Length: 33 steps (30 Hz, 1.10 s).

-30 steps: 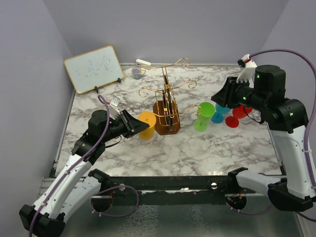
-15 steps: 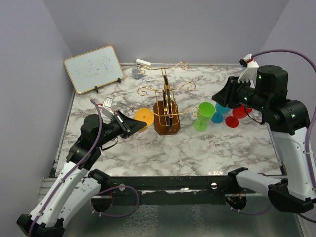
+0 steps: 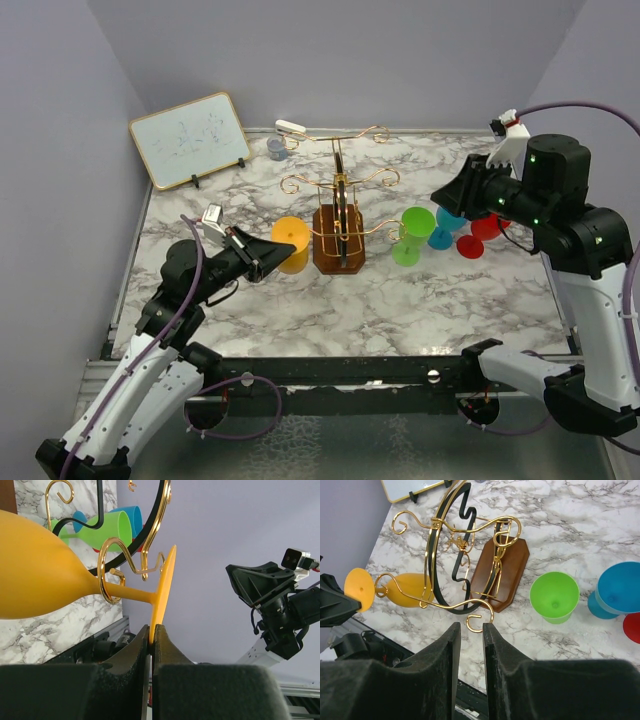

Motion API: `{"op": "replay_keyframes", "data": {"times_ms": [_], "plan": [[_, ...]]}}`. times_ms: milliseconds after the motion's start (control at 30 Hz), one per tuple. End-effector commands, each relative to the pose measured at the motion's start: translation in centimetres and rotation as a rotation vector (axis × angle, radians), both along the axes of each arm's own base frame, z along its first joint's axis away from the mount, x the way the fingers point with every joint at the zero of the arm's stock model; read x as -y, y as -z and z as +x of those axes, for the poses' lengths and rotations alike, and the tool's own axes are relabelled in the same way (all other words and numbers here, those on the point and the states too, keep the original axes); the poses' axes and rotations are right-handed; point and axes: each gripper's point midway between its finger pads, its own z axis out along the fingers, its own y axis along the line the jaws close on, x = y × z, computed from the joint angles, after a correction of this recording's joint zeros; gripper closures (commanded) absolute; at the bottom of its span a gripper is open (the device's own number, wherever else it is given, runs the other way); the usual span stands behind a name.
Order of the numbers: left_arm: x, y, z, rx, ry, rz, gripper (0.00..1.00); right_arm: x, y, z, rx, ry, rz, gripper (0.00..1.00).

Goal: Take the wine glass off the wine glass rack

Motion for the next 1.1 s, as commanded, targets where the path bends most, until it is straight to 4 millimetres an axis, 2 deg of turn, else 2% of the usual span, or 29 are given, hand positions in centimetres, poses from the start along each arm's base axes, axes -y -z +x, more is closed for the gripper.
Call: {"op": "replay_keyframes", "data": {"times_ms": [0, 333, 500, 800, 1067], "plan": [[-0.6, -1.0, 0.8, -0.018, -0.059, -0.012, 1.0, 0.3, -2.2, -0.2, 0.075, 0.009, 0.023, 0.76], [-1.6, -1.5, 1.9, -0.002, -0.141, 0.041, 1.0, 0.1, -1.9, -0.1, 0.074, 0.002, 0.025, 0.76], [-0.6, -0.9, 2.8, -0.011, -0.113, 0.042, 1.0, 0.0, -1.9, 0.1, 0.074, -0.002, 0.024, 0.77], [0.5, -2.4, 3.8, 0.029, -0.074, 0.029, 1.0, -0.4, -1.3, 0.0, 0.061, -0.026, 0.028, 0.77], [1.0, -3.2, 3.3, 0.061, -0.028, 0.016, 1.0, -1.6, -1.0, -0.9, 0.049, -0.12, 0.047, 0.77]]}}
